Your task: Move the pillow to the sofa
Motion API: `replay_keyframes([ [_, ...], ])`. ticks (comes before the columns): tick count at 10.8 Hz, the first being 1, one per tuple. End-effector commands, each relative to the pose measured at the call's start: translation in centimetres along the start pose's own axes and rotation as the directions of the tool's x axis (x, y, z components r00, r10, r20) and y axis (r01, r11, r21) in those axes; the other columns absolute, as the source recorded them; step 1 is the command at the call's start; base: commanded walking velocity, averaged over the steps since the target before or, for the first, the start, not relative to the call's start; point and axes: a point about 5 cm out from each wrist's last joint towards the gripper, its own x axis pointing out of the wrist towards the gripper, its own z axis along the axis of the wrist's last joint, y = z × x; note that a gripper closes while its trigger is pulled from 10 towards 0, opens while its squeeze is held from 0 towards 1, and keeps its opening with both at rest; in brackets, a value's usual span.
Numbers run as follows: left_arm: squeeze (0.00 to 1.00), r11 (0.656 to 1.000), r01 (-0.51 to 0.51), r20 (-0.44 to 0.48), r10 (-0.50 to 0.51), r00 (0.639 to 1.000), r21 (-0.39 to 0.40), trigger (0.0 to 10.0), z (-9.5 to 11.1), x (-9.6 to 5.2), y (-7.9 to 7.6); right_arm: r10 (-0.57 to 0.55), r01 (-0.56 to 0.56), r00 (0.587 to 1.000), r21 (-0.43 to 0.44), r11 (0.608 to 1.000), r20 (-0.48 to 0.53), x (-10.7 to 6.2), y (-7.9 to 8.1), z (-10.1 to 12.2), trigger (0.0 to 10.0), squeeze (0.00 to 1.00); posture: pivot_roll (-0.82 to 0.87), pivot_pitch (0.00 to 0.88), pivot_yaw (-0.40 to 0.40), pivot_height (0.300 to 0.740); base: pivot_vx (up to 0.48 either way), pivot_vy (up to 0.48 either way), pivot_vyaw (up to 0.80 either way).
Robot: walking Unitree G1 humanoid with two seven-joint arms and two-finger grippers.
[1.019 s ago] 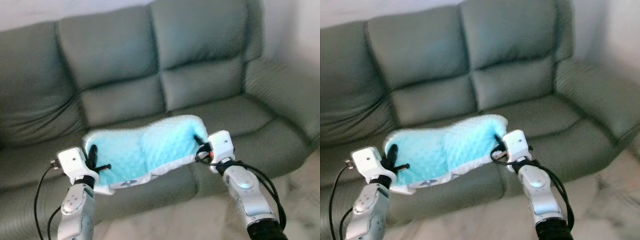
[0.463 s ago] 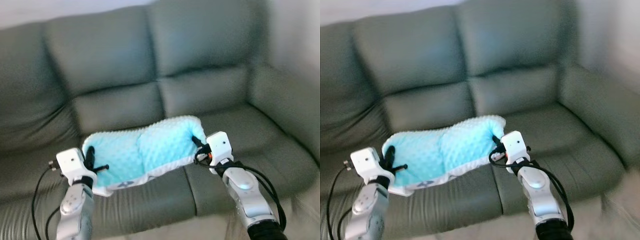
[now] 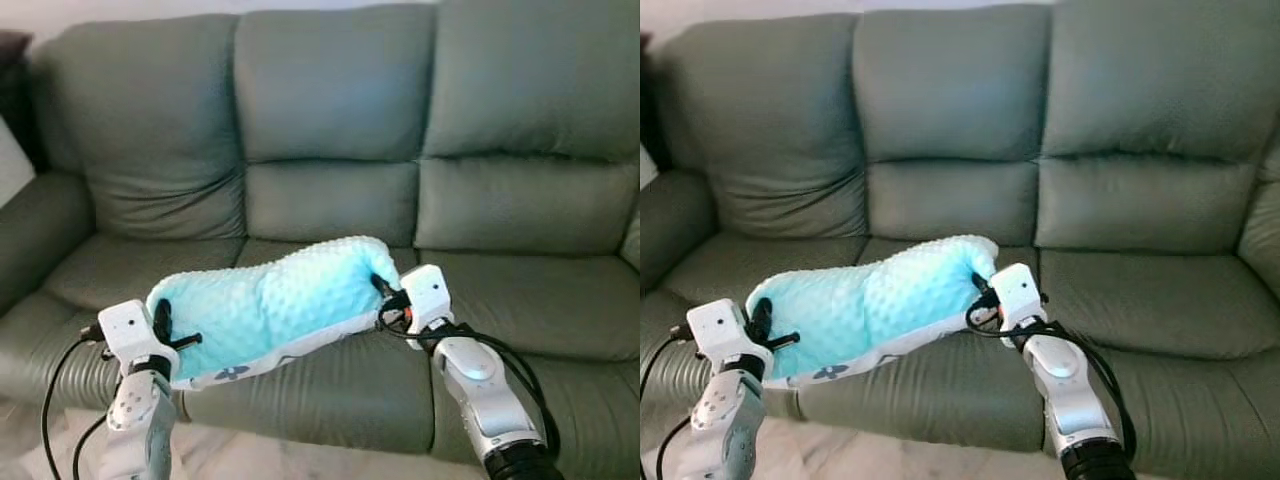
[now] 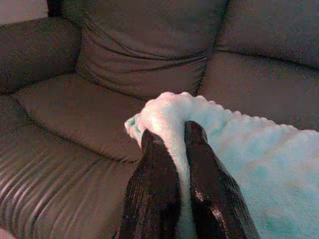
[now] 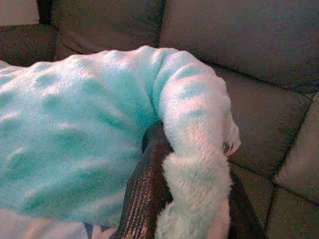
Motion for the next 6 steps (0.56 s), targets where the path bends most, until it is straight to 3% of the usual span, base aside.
replay_keyframes([
  [1, 0.0, 1.0, 0.015, 0.026, -0.015, 1.0, 0.012, 10.0, 0.8, 0.5, 0.0, -0.006, 0.006, 1.0, 0.006, 1.0, 0.027, 0.2, 0.0, 0.6, 10.0, 0.0, -0.26, 0.067, 0.11, 0.74, 0.0, 0.0, 0.0],
  [4, 0.0, 0.997, 0.077, 0.032, -0.078, 0.996, 0.018, 10.0, 1.5, 1.9, -1.4, -0.07, 0.069, 0.997, 0.033, 0.997, 0.034, 0.1, -0.5, 0.8, 10.0, 0.0, -0.27, 0.08, 0.124, 0.74, 0.0, 0.0, 0.0],
  [6, 0.0, 0.992, 0.122, 0.004, -0.122, 0.993, 0.027, 10.0, 1.3, 2.4, -2.2, -0.099, 0.098, 0.995, 0.049, 0.994, 0.015, -0.3, -0.7, 0.4, 10.0, 0.0, -0.27, 0.099, 0.137, 0.74, 0.0, 0.0, -0.65],
])
